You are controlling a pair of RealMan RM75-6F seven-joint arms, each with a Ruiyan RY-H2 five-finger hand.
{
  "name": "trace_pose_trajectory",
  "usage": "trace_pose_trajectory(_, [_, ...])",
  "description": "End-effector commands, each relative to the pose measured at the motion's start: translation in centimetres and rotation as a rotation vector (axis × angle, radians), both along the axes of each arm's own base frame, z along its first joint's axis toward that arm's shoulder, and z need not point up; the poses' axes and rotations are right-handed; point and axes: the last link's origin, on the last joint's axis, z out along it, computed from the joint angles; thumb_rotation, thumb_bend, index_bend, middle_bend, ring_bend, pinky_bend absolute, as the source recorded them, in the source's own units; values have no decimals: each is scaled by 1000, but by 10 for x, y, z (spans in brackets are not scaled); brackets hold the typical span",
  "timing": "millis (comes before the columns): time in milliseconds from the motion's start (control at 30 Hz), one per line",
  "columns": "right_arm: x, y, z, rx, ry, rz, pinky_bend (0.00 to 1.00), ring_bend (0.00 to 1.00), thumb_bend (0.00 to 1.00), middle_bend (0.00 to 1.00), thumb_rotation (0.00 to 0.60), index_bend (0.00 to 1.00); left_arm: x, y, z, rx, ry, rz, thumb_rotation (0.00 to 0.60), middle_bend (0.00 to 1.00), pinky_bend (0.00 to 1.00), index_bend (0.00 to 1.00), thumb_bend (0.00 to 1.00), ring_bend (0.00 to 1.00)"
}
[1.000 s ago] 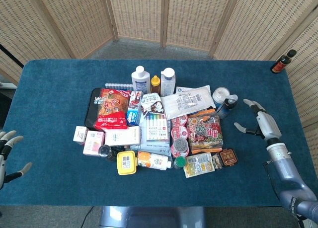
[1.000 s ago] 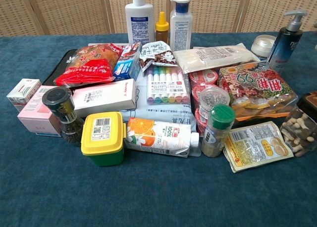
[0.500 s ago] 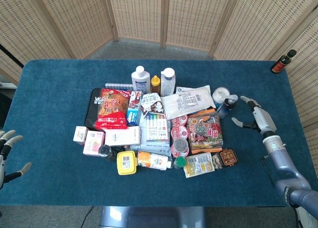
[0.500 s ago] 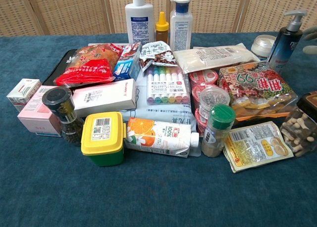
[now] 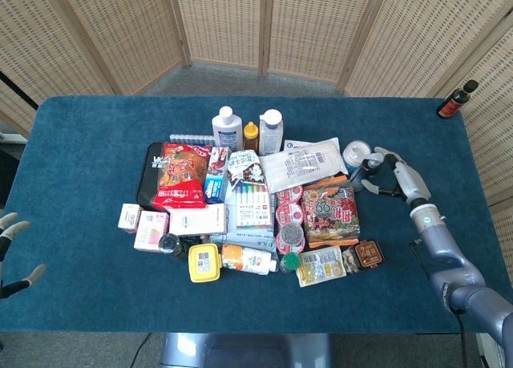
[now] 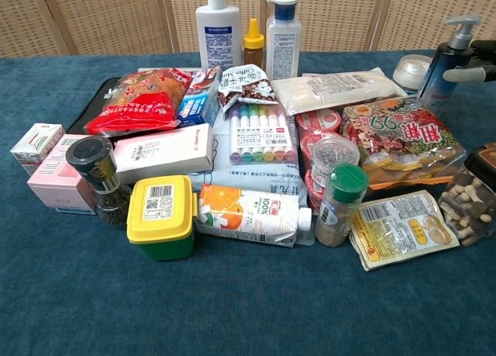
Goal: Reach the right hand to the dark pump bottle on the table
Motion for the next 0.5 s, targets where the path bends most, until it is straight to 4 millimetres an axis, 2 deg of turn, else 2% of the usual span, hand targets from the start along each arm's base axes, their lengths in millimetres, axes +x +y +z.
trace_pose_trajectory(33, [3,-4,-2,-2,-12,4,0,0,265,0,347,0,-1,-1,1,4,0,4,569,190,0,234,183,138])
trace_pose_trajectory(167, [6,-5,-4,-22,-42,1,0,0,264,3,356,0,-3,-2,1,7,-4,10,571,190,0,238,183,138])
trace_pose_trajectory(267, [8,-5,-7,-41,-66,-3,40,45,251,119,454,0,-5,-4,1,9,-7,15,568,190,0,239,182,138])
trace_pose_trajectory(333, [10,-5,-11,-53,-78,-7,143,164,248,244,495,0,-6,-5,1,11,-10,18,568,190,0,239,183,138])
trace_pose_trajectory(400, [11,-5,-12,-77,-88,-3,319,376,247,419,553,31,-8,-5,2,15,-12,21,568,190,0,239,183,138])
trace_pose_trajectory(433, [12,-6,-13,-94,-89,-1,403,479,248,503,578,76,-9,-6,2,19,-13,23,568,190,0,240,182,138])
trace_pose_trajectory(500, [13,-5,-14,-124,-99,0,589,697,269,683,600,236,-10,-8,3,22,-15,27,568,190,0,240,184,138])
